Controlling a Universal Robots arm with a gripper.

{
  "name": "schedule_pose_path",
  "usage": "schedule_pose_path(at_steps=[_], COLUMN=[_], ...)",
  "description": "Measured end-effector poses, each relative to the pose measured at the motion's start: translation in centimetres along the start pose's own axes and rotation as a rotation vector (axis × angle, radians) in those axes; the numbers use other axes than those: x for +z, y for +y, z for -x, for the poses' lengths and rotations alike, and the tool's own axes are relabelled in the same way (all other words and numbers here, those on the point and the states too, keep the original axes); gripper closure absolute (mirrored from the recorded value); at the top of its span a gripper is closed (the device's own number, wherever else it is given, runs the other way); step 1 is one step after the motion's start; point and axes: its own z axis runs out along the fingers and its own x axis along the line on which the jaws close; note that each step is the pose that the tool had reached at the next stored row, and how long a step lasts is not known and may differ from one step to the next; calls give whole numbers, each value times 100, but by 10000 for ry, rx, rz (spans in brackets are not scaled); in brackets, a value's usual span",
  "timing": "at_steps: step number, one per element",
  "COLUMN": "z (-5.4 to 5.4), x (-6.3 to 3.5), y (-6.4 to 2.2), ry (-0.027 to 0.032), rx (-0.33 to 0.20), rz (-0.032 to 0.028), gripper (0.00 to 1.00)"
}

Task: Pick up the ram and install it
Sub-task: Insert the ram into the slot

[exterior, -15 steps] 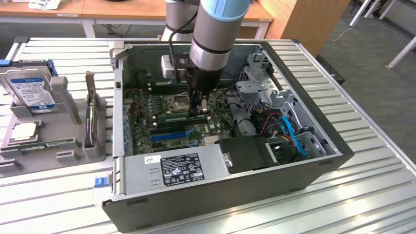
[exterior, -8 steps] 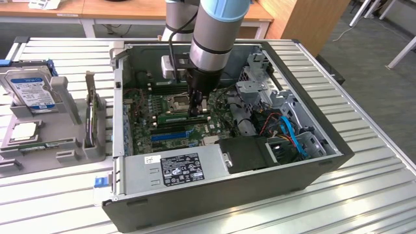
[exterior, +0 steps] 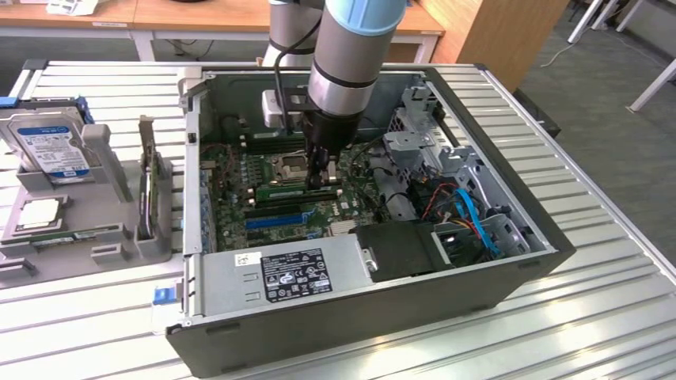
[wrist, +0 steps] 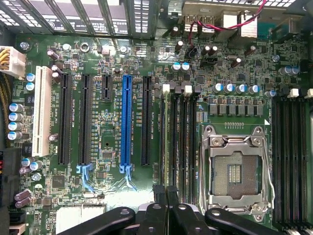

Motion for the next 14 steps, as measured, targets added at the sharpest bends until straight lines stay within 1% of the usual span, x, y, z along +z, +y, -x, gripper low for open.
schedule_pose_path(at_steps=[14], z=[-1], x=[14], y=[-1], ry=[-2], rx=[0], rz=[-1], gripper=[88])
